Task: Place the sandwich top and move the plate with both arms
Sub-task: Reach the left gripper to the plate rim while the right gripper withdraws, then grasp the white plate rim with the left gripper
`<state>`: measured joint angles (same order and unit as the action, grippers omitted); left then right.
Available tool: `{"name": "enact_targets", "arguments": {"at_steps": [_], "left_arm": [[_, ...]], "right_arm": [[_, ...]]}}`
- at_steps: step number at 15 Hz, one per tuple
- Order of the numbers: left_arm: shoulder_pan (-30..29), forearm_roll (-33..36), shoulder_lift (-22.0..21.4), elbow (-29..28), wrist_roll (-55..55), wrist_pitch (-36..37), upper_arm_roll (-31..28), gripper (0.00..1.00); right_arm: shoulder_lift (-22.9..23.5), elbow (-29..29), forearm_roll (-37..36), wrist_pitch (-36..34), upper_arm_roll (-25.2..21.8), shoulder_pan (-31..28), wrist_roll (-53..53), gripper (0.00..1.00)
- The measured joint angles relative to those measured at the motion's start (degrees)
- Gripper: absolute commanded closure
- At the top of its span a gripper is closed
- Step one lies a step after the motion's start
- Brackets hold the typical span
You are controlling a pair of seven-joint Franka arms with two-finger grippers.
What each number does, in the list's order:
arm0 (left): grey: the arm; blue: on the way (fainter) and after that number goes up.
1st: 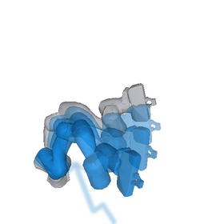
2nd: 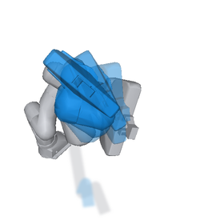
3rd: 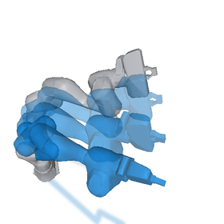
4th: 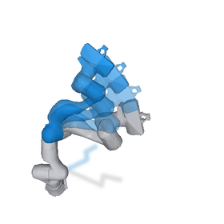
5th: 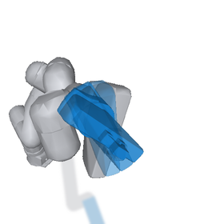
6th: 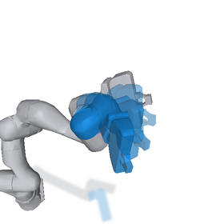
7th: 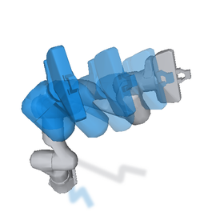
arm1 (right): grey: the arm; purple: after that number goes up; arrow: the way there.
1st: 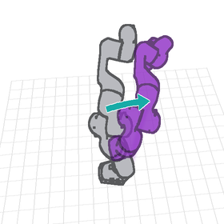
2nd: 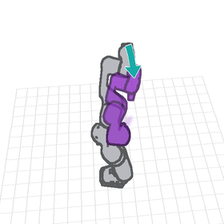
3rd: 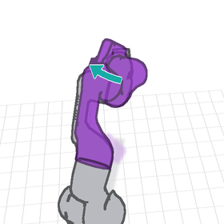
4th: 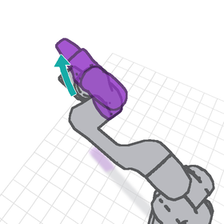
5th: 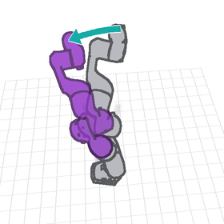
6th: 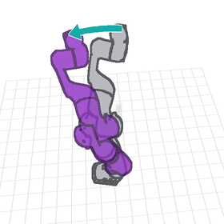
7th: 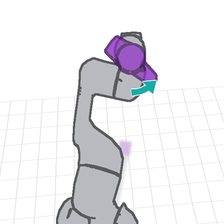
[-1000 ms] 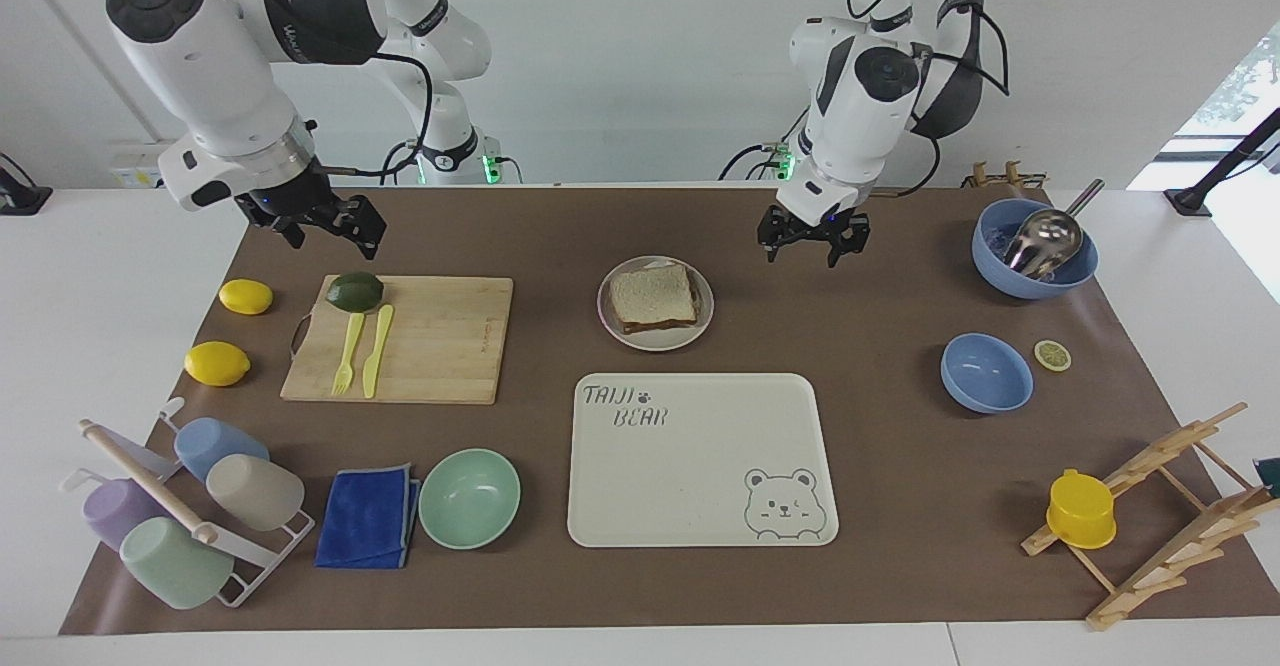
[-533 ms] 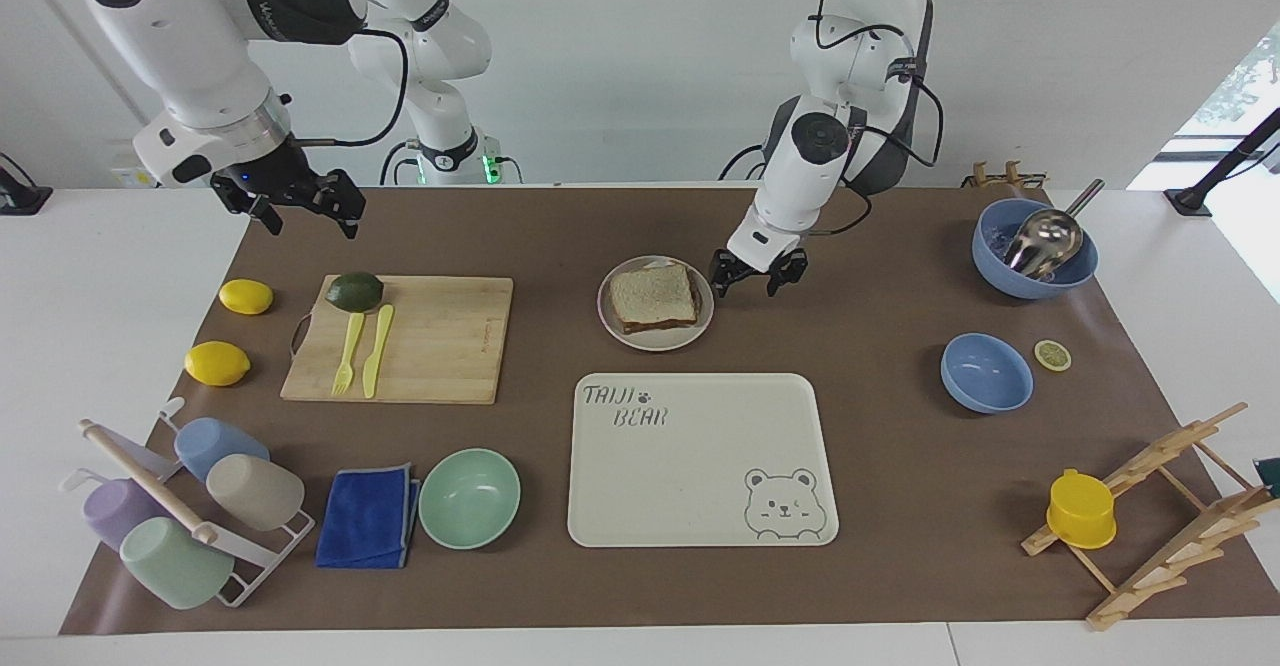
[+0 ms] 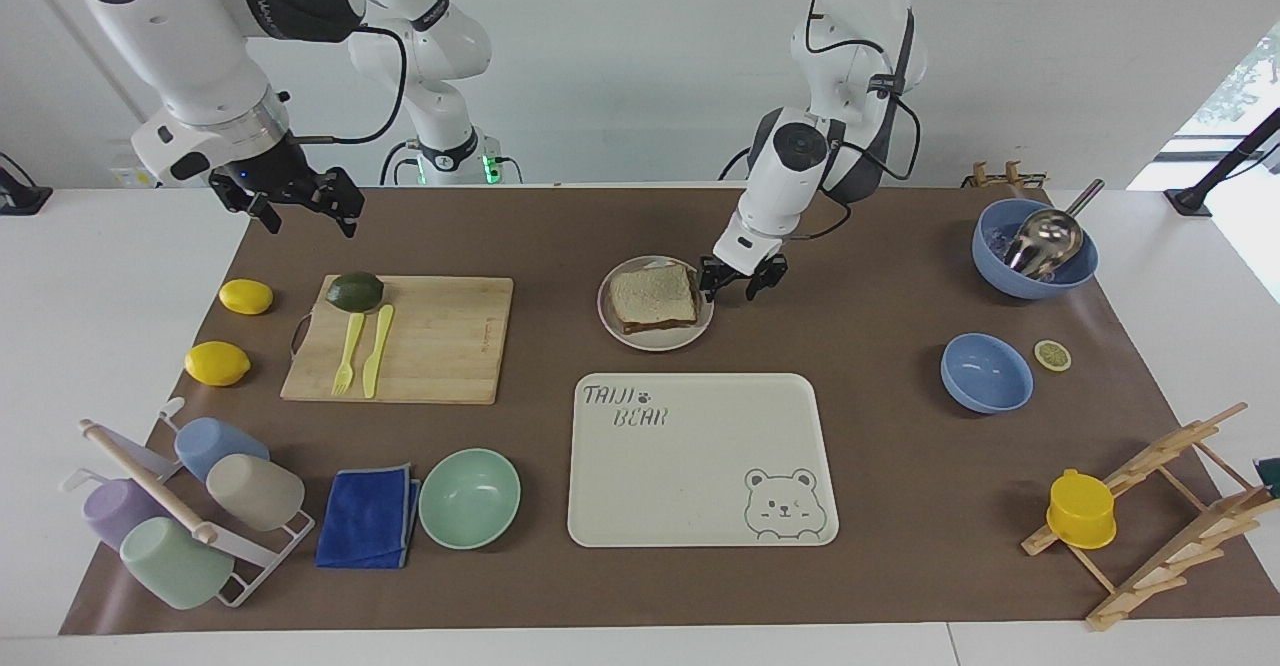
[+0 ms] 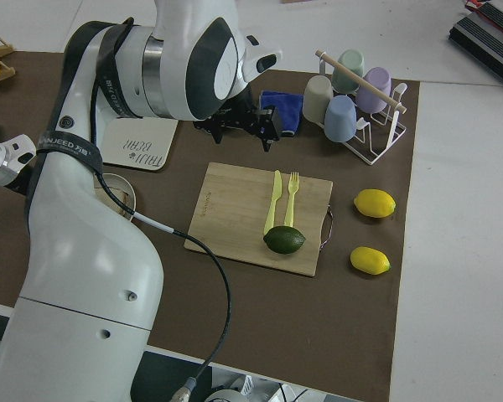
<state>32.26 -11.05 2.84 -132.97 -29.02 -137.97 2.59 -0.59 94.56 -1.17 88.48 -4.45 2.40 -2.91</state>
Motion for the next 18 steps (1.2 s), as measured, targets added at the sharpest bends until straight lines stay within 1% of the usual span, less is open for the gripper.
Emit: {"name": "enact_targets", "arguments": {"at_steps": [2, 4, 7, 9, 10, 11, 18], "left_arm": [[0.2, -0.6, 0.5, 0.0, 0.0, -0.6, 0.0, 0.50], [0.6, -1.4, 0.9, 0.0, -0.1, -1.5, 0.0, 0.54], [1.2, -1.8, 2.1, 0.0, -0.1, -3.0, 0.0, 0.67], [1.2, -1.9, 2.5, 0.0, -0.1, -3.3, 0.0, 0.83], [1.2, -2.0, 2.5, 0.0, -0.1, -3.4, 0.0, 0.96], [1.3, -2.1, 2.5, 0.0, -0.1, -3.4, 0.0, 1.00], [1.6, -2.4, 2.1, 0.2, -0.1, -3.5, 0.1, 1.00]], "right_arm": [[-0.2, 0.0, 0.0, 0.0, 0.0, -0.3, 0.0, 0.00], [-0.5, 0.0, 0.0, 0.0, -0.3, -0.4, 0.0, 0.00], [-0.7, 0.0, 0.0, 0.0, -2.8, -0.5, 2.2, 0.00], [-0.7, 0.0, 0.0, 0.1, -3.8, -0.5, 4.0, 0.00], [-0.7, 0.0, 0.0, 0.1, -3.9, -0.6, 4.2, 0.00], [-0.7, 0.0, 0.0, 0.1, -3.9, -0.5, 4.2, 0.00], [-0.7, 0.3, 0.0, 0.1, -3.7, -0.5, 4.2, 0.00]]}}
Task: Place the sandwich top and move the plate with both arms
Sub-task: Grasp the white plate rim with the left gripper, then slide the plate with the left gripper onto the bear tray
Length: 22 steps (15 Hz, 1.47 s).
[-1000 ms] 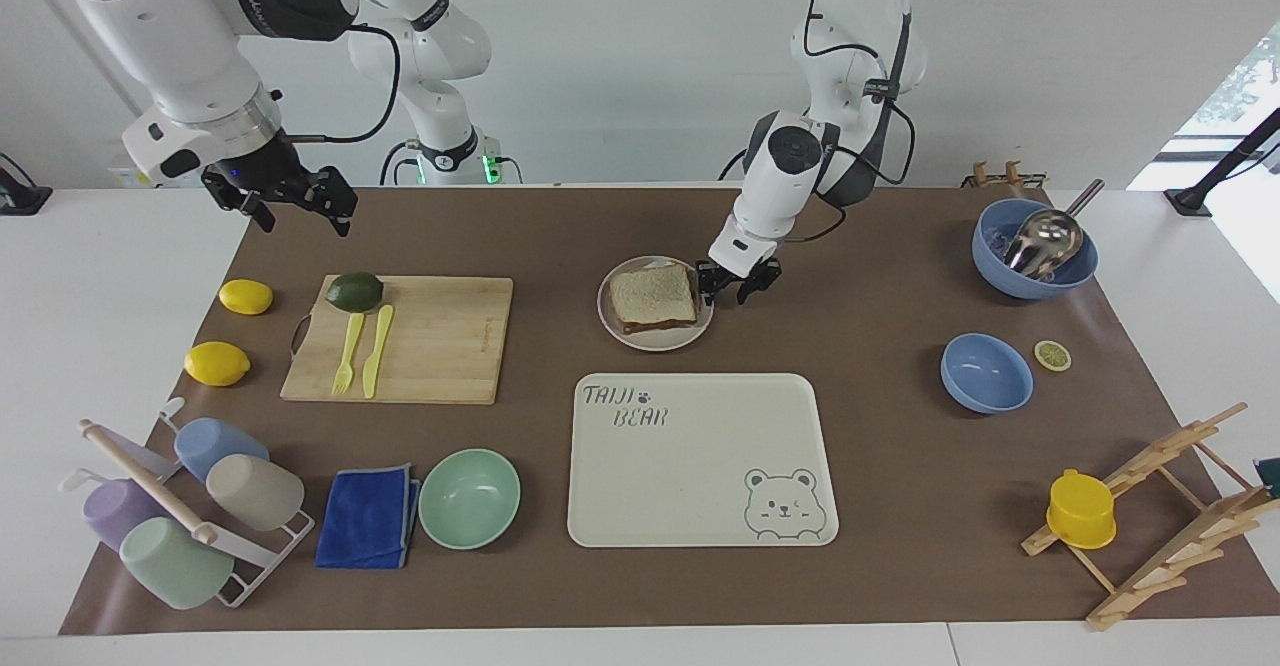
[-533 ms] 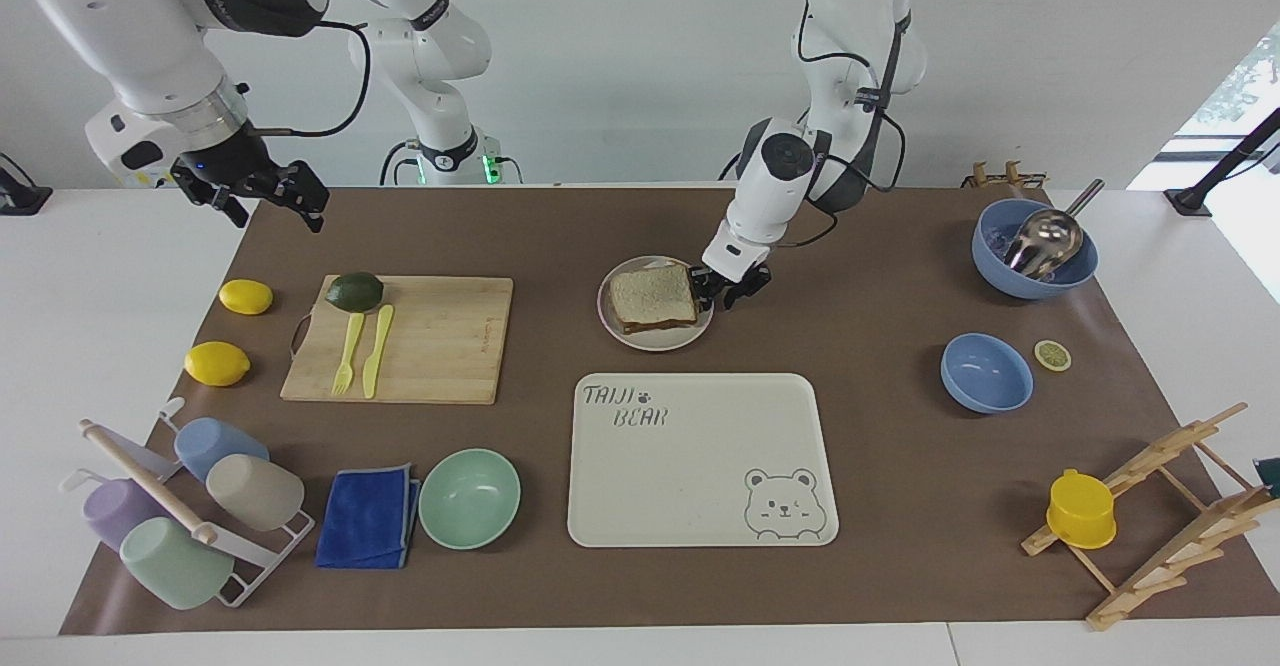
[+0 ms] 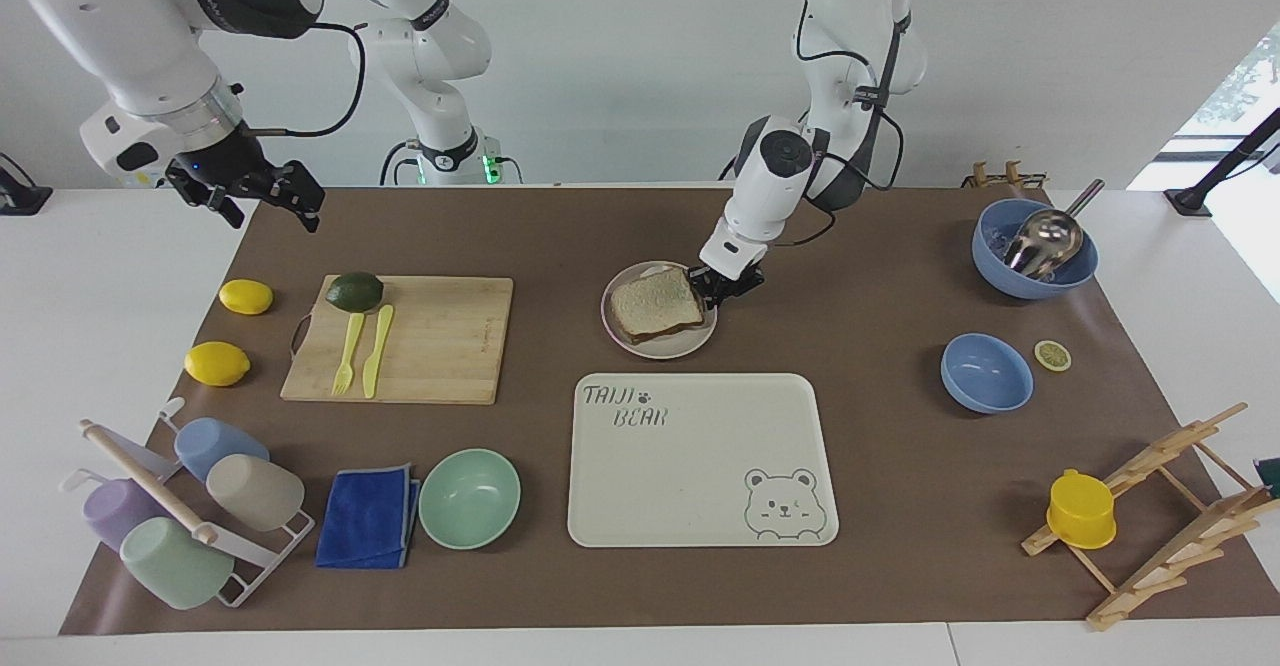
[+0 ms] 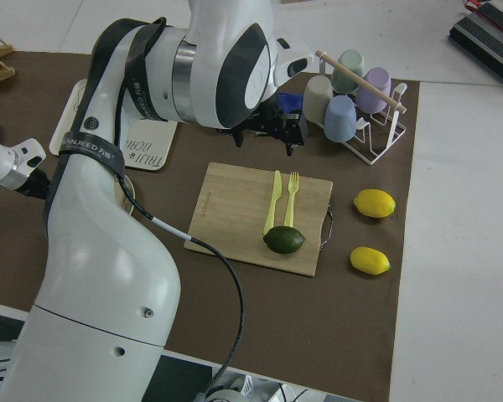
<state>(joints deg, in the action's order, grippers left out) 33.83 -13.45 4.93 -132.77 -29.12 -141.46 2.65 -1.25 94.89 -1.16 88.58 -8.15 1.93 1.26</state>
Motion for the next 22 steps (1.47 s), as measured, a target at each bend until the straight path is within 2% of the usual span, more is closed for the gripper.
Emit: {"name": "enact_targets", "arguments": {"at_steps": [5, 9, 12, 15, 18, 22], "left_arm": [[-0.6, -0.2, 0.0, 2.1, 1.6, 1.0, -0.4, 1.00], [-5.7, -2.2, 0.6, 10.1, 7.0, 8.6, -1.1, 1.00], [-9.9, -4.5, 3.1, 17.3, 8.8, 11.6, -1.3, 1.00], [-13.6, -5.7, 8.2, 27.5, 9.0, 16.7, -1.3, 1.00], [-15.7, -6.9, 16.0, 39.6, 9.1, 20.8, -1.4, 1.00], [-16.0, -7.2, 26.3, 49.3, 9.1, 21.0, -1.3, 1.00]], "right_arm": [[0.0, 0.0, 0.0, 0.0, 0.0, 0.0, 0.0, 0.00], [0.0, 0.0, 0.0, 0.0, 0.0, 0.0, 0.0, 0.00], [0.0, 0.0, 0.0, 0.0, 0.0, 0.0, 0.0, 0.00], [0.0, 0.0, 0.0, 0.0, 0.0, 0.0, 0.0, 0.00], [0.0, 0.0, 0.0, 0.0, 0.0, 0.0, 0.0, 0.00], [0.0, 0.0, 0.0, 0.0, 0.0, 0.0, 0.0, 0.00]]}}
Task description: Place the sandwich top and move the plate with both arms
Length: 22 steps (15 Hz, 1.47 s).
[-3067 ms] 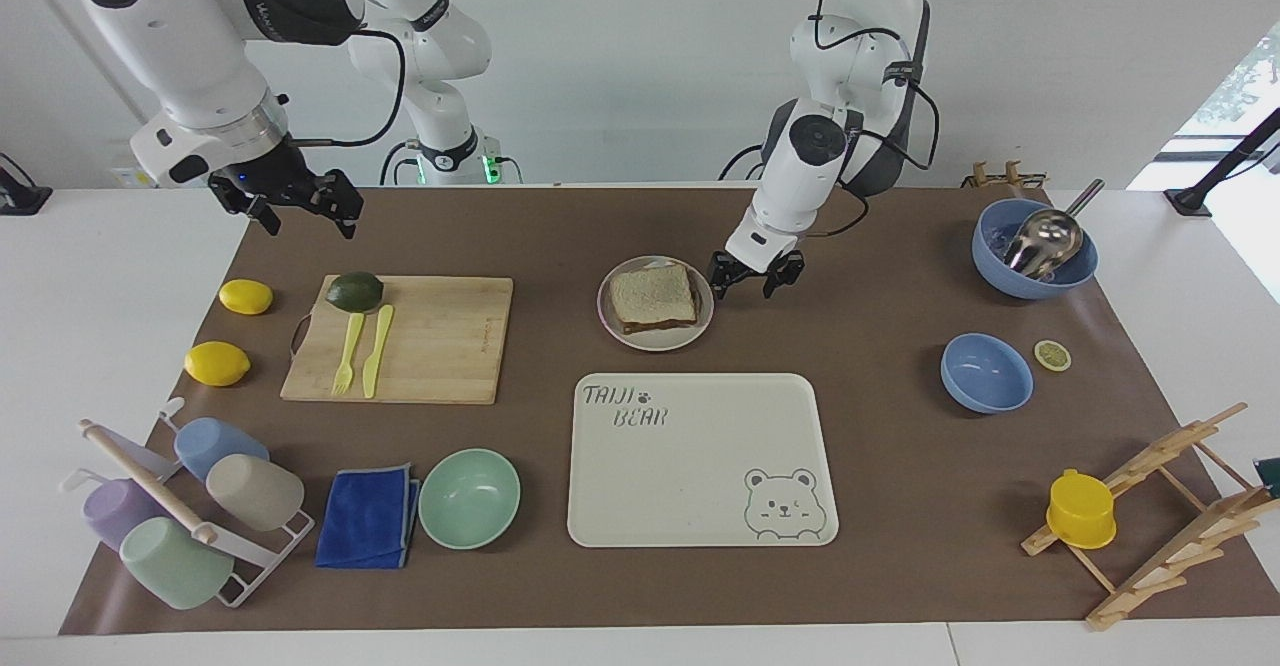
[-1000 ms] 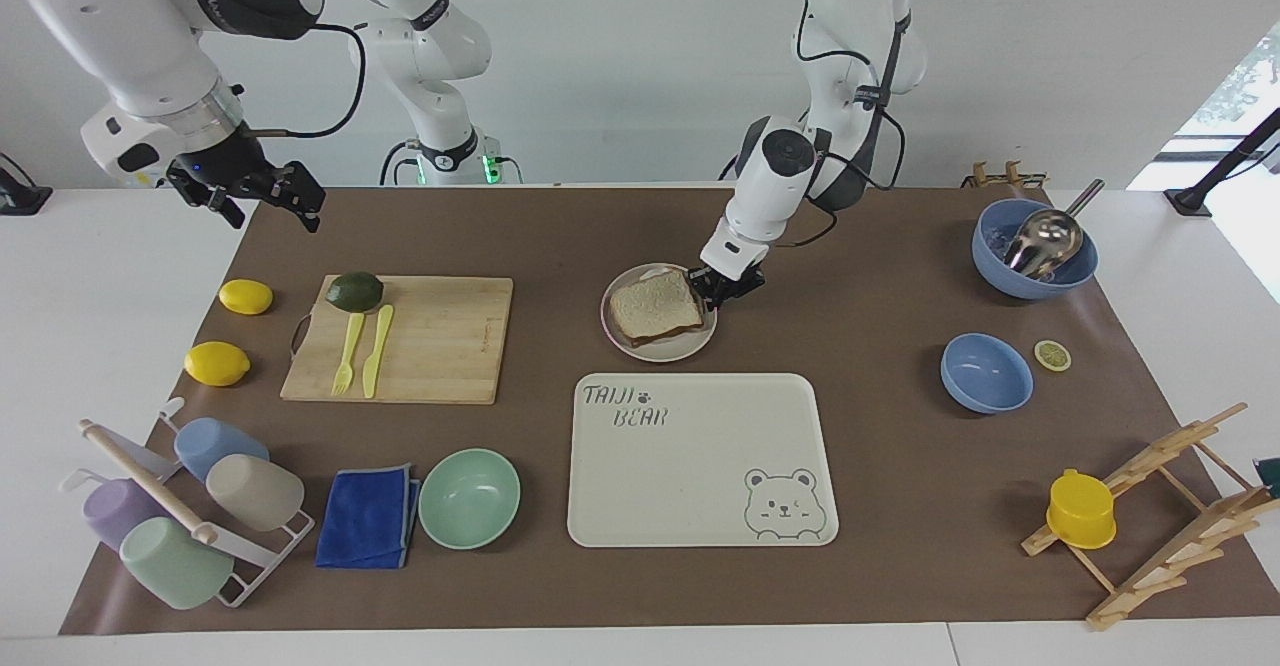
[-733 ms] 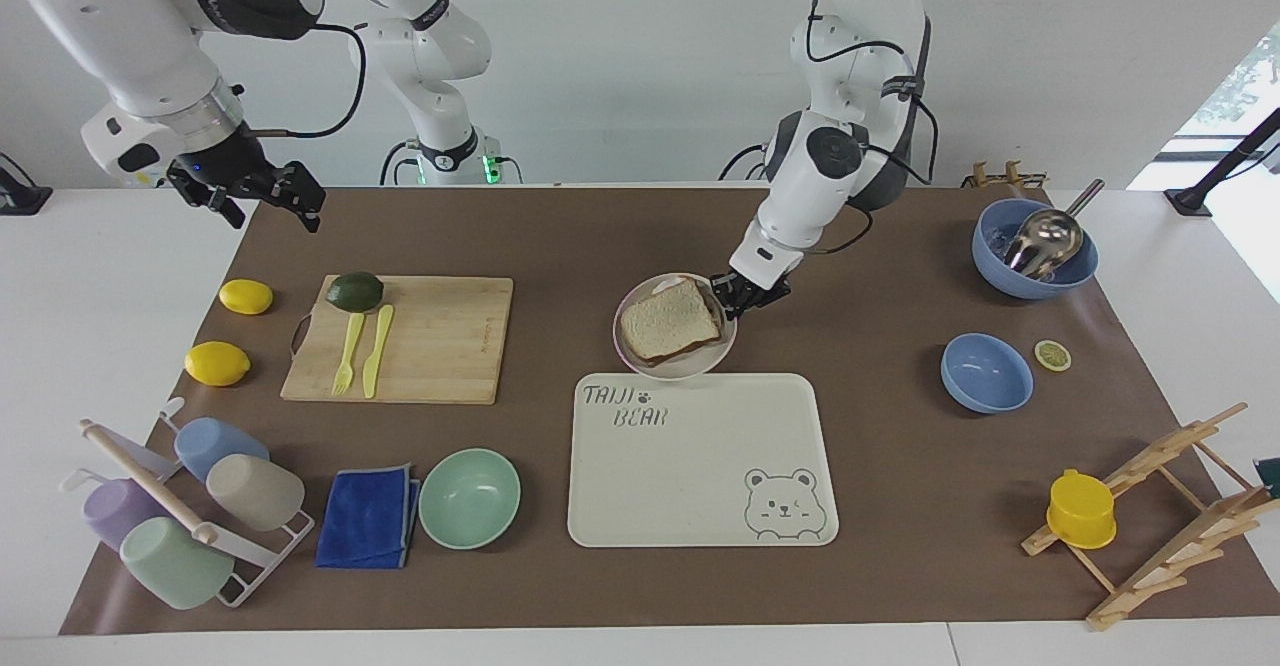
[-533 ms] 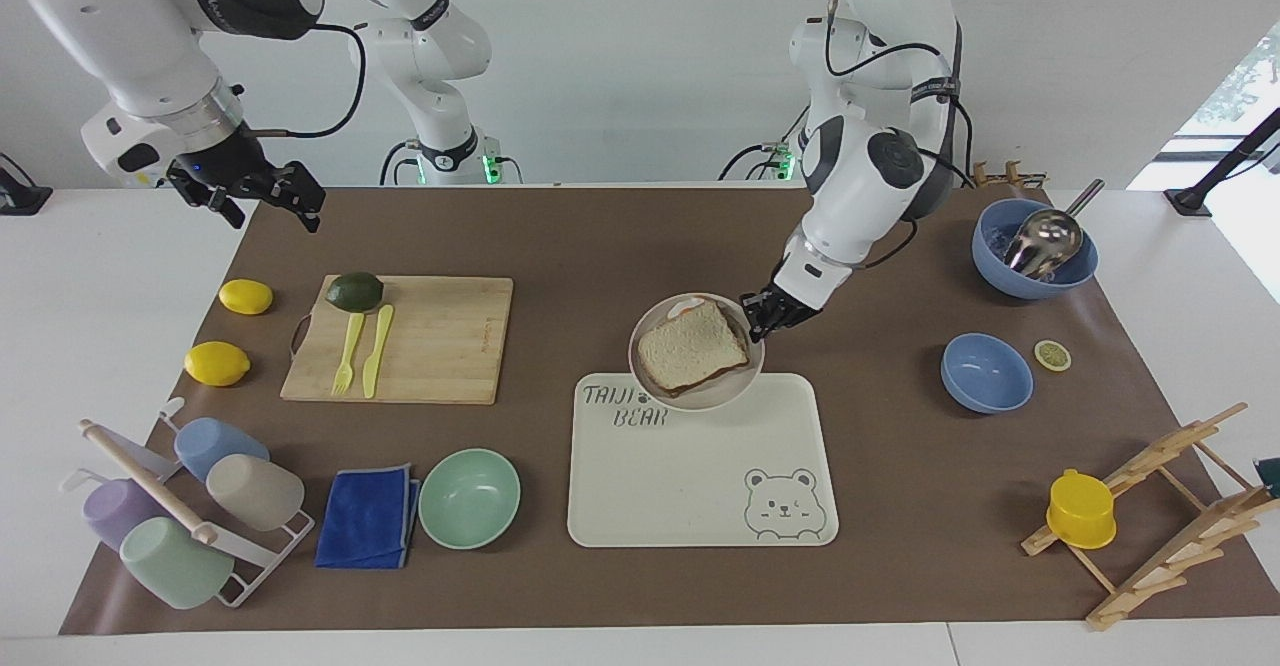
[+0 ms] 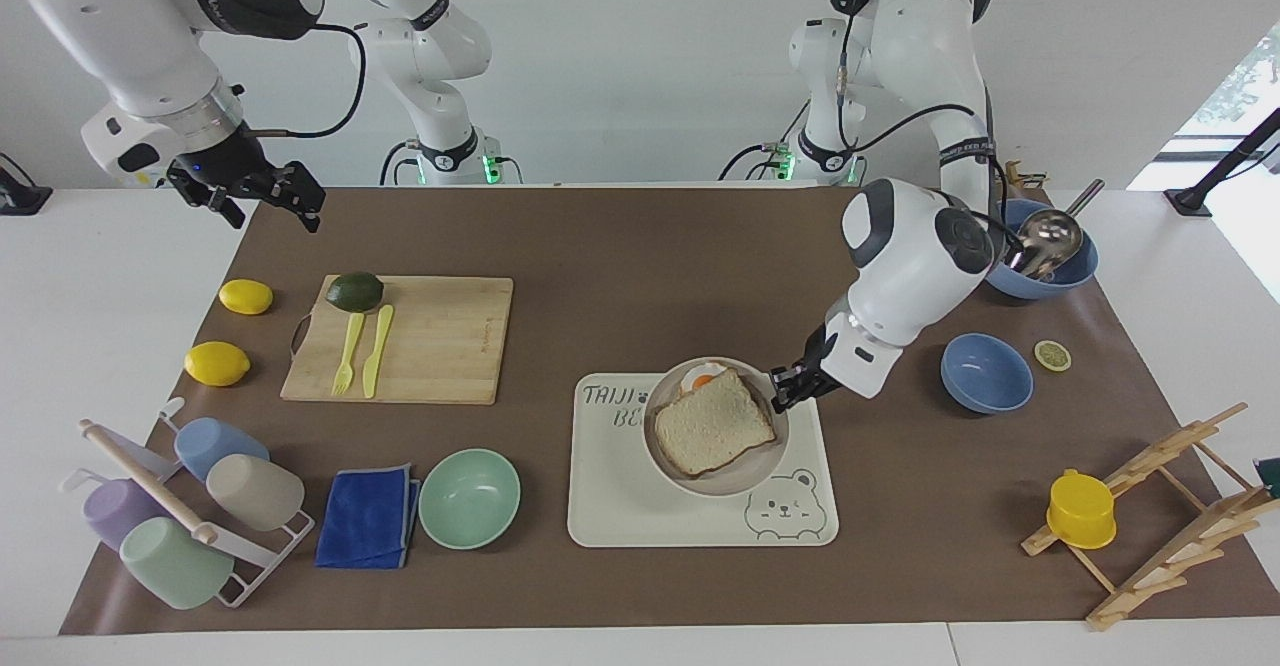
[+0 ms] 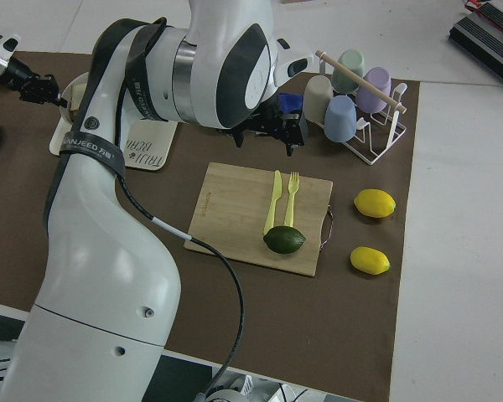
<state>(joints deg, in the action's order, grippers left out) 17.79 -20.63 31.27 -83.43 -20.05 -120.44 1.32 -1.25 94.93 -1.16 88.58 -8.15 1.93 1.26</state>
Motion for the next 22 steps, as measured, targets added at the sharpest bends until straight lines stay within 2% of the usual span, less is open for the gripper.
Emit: {"name": "enact_targets", "arguments": {"at_steps": [2, 4, 9, 14, 15, 16, 22], "left_arm": [[0.0, 0.0, 3.0, 2.3, 0.0, -1.1, 0.1, 1.00], [0.1, 0.0, 3.9, 2.6, 0.0, -3.3, 0.2, 1.00], [0.7, 0.0, 4.0, -2.1, 1.3, -8.6, 0.3, 1.00], [0.8, 0.0, 3.3, -4.1, 2.2, -9.2, 0.4, 0.98], [0.8, 0.0, 3.1, -4.4, 2.6, -9.2, 0.4, 0.10], [0.8, 0.0, 2.9, -4.8, 3.5, -9.2, 0.4, 0.00], [0.6, 0.0, 1.8, -5.3, 7.6, -8.3, 0.1, 0.00]], "right_arm": [[0.0, 0.0, 0.0, 0.0, 0.0, 0.0, 0.0, 0.00], [0.0, 0.0, 0.0, 0.0, 0.0, 0.0, 0.0, 0.00], [0.0, 0.0, 0.0, 0.0, 0.0, 0.0, 0.0, 0.00], [0.0, 0.0, 0.0, 0.0, 0.0, 0.0, 0.0, 0.00], [0.0, 0.0, 0.0, 0.0, 0.0, 0.0, 0.0, 0.00], [0.0, 0.0, 0.0, 0.0, 0.0, 0.0, 0.0, 0.00], [0.0, 0.0, 0.0, 0.0, 0.0, 0.0, 0.0, 0.00]]}}
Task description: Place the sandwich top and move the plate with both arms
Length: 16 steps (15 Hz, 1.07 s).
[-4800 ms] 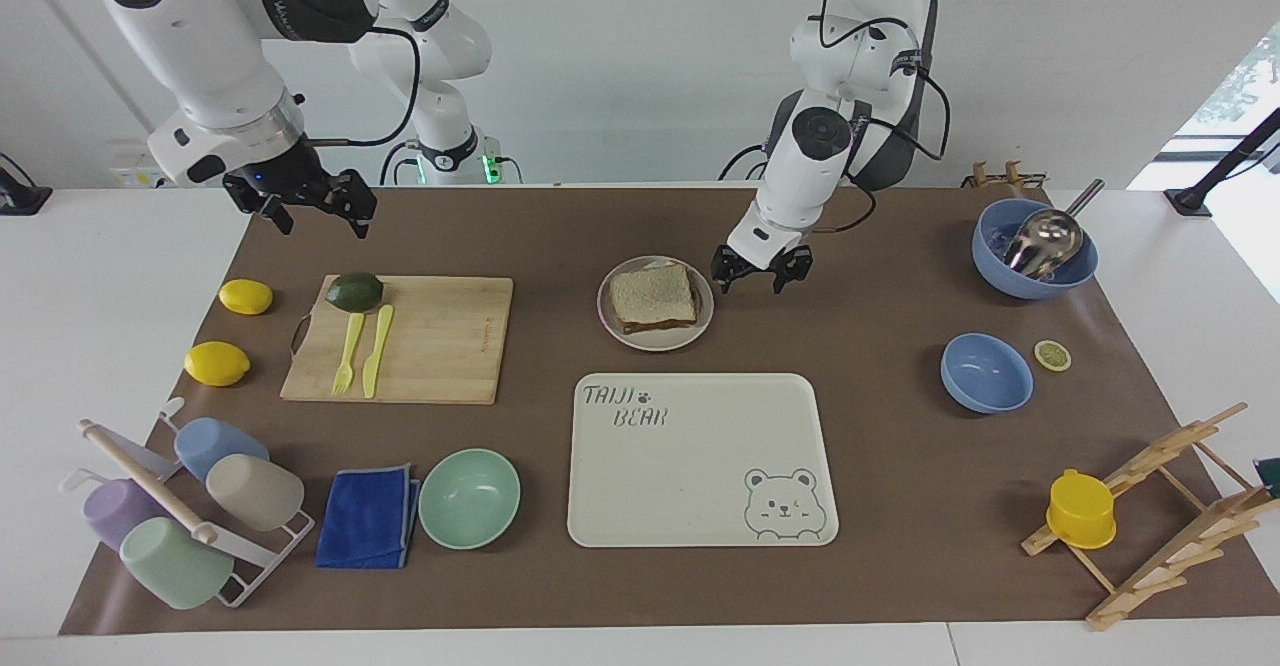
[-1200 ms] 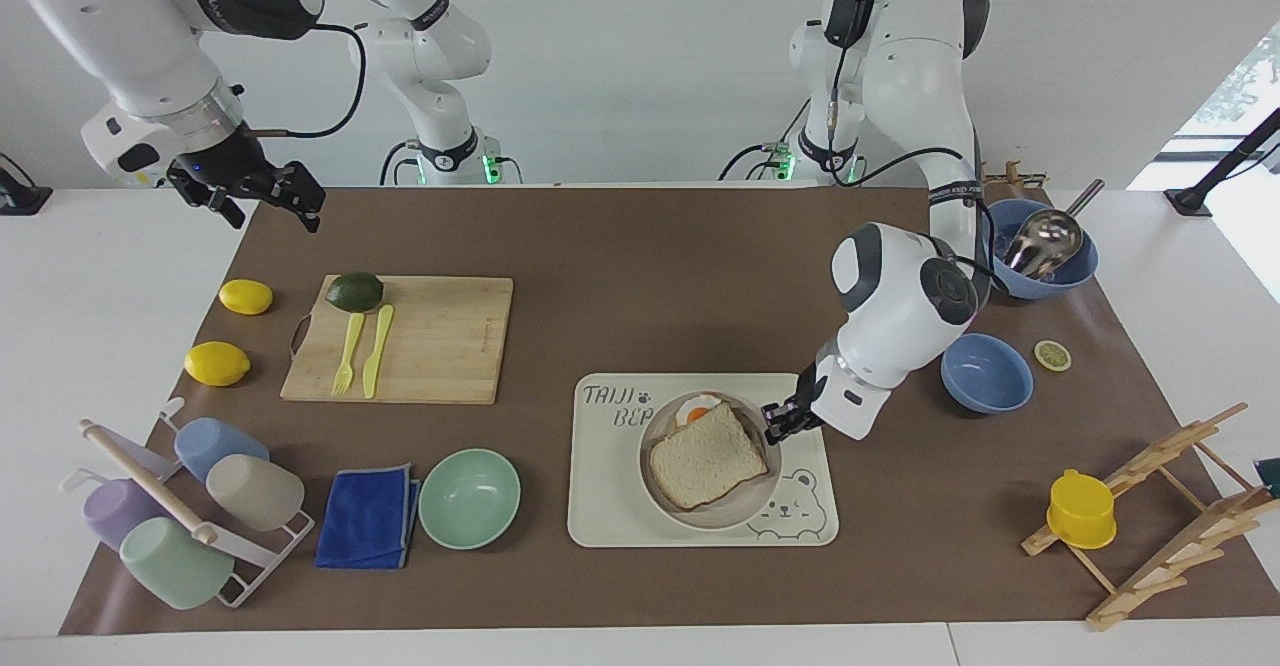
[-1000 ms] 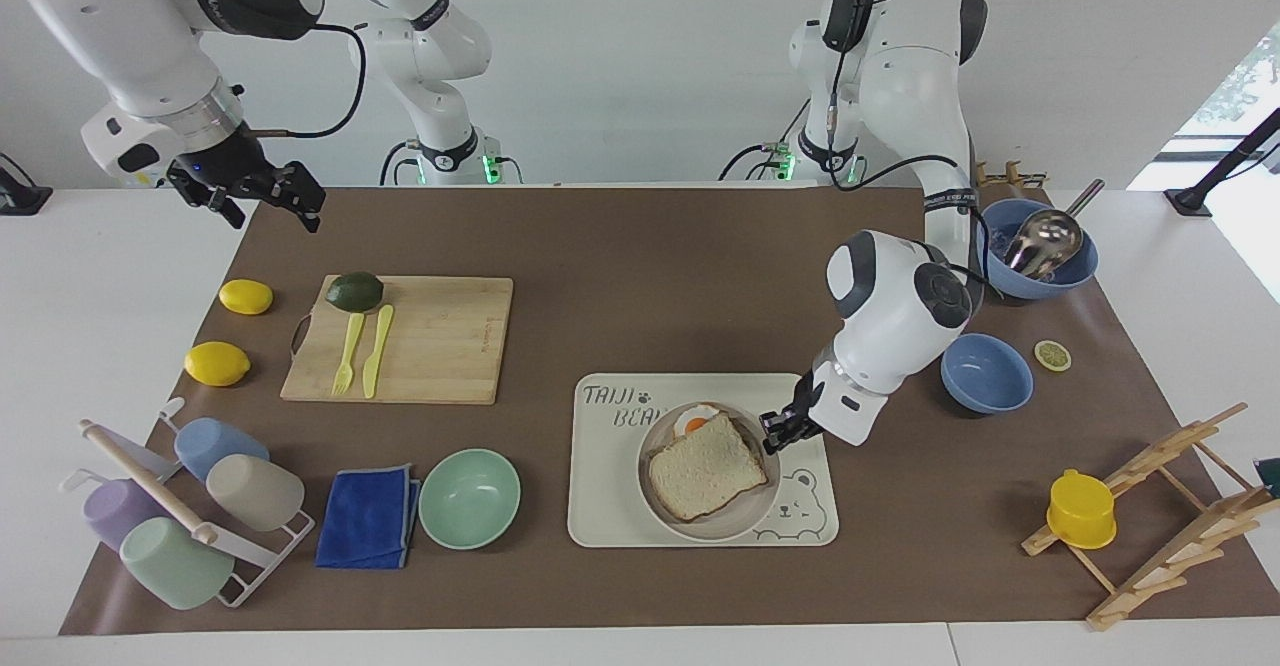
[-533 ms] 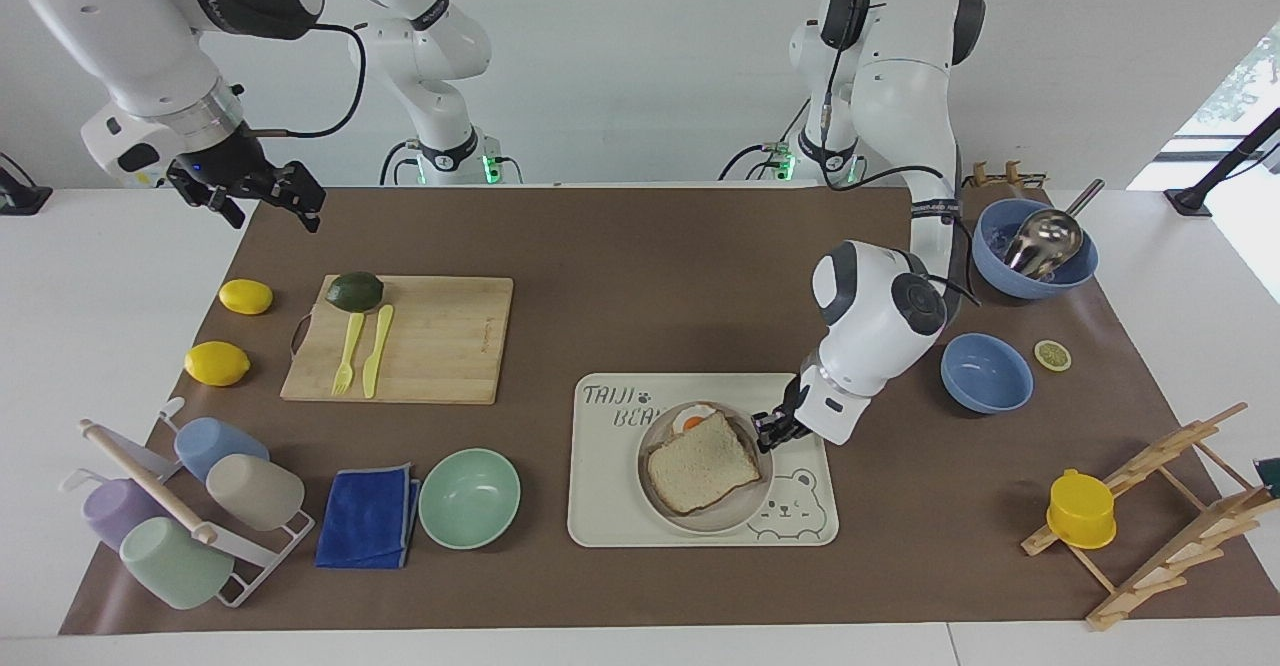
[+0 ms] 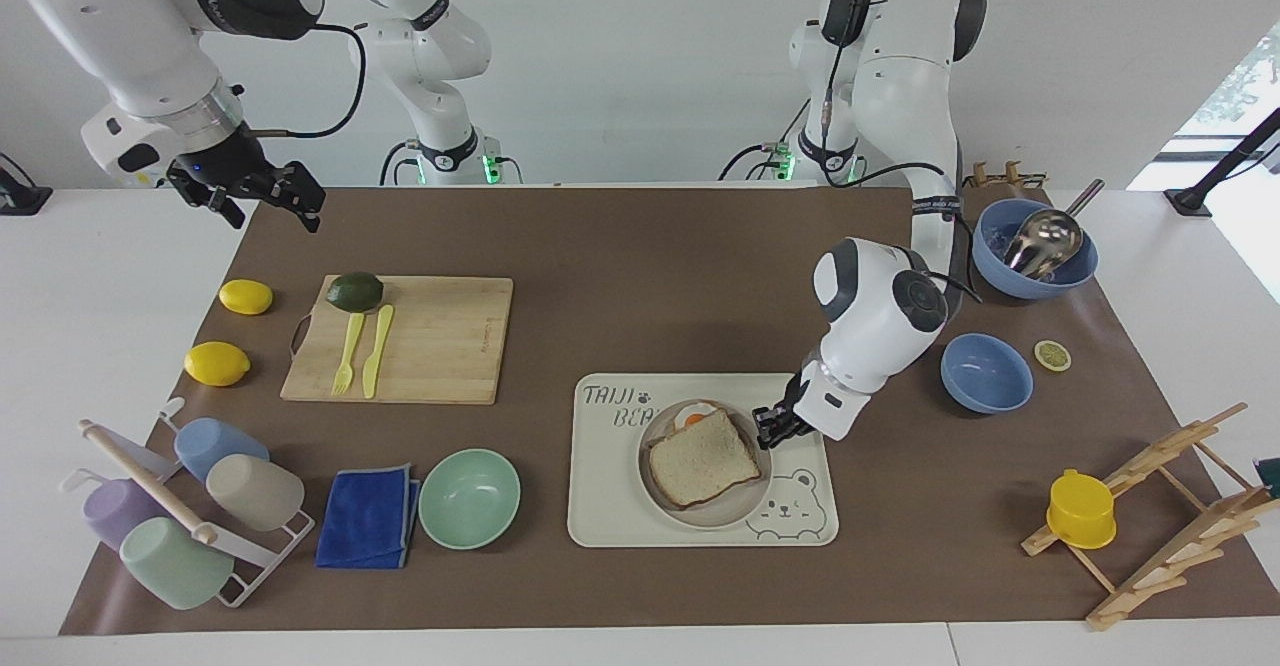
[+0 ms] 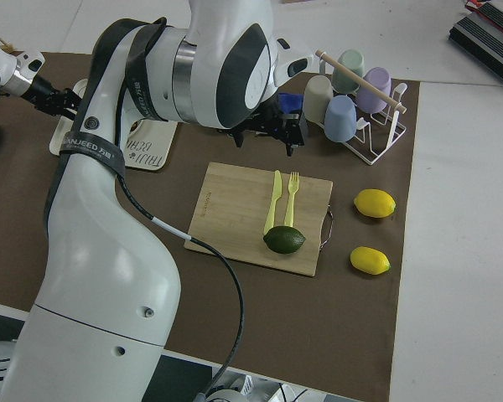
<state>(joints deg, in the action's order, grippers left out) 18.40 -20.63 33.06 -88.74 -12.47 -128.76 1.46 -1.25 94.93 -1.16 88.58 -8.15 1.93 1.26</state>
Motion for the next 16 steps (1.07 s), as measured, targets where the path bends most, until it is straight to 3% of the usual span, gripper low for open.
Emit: {"name": "enact_targets", "arguments": {"at_steps": [4, 16], "left_arm": [[-0.7, 0.4, -1.9, 1.3, 0.4, 3.9, -0.3, 0.00], [-3.3, 13.9, -17.3, 1.5, 0.9, 22.8, -4.9, 0.00]], "right_arm": [[0.0, 0.0, 0.0, 0.0, 0.0, 0.0, 0.0, 0.00], [0.0, 0.0, 0.0, 0.0, 0.0, 0.0, 0.0, 0.00]]}}
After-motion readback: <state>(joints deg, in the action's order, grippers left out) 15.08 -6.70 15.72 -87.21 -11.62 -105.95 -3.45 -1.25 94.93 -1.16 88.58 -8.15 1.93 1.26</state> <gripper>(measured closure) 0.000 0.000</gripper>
